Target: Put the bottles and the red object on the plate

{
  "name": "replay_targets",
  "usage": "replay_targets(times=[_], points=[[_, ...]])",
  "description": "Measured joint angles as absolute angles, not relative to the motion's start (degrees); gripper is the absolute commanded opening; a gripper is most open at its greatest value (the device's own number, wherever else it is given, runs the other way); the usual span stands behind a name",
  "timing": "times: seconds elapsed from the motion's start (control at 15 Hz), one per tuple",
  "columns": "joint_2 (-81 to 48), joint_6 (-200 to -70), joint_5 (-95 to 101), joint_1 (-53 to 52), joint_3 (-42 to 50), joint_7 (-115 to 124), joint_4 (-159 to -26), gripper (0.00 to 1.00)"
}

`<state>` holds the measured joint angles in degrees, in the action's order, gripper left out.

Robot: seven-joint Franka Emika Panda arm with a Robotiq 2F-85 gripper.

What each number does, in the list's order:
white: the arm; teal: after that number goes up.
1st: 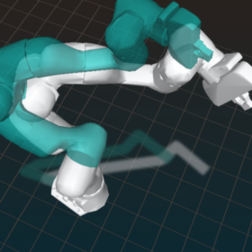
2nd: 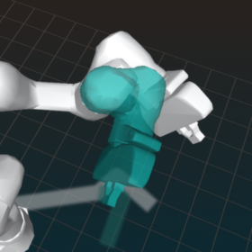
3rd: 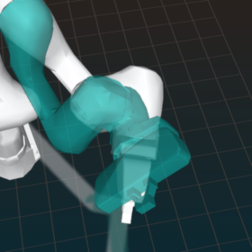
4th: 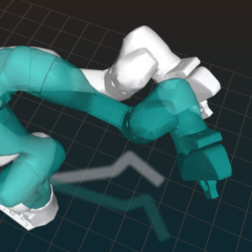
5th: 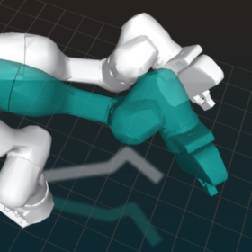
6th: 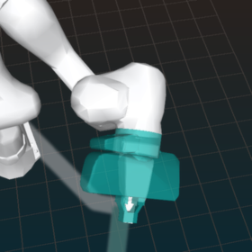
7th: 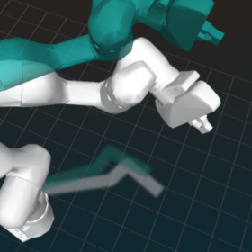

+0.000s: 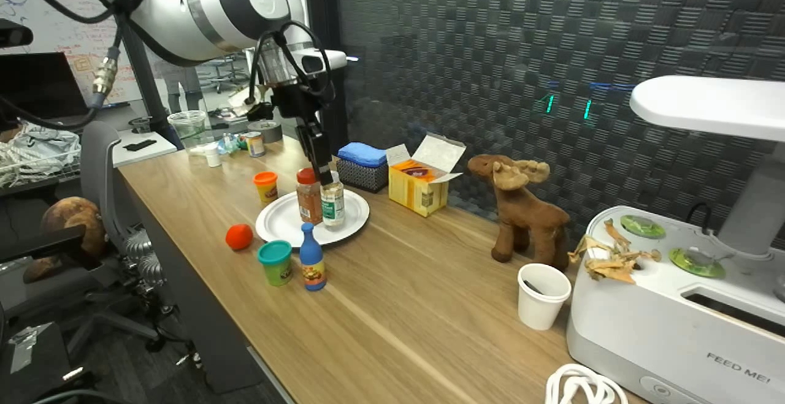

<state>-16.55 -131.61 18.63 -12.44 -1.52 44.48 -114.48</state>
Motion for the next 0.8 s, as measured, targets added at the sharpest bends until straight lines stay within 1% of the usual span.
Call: replay_targets(times=[0.27, 0.8], points=[[-18.2, -134.7, 18.6, -12.5, -1.5, 48.1, -114.5, 0.08], [-19.0, -135.8, 18.6, -12.7, -1.1, 50.4, -114.4, 0.08]])
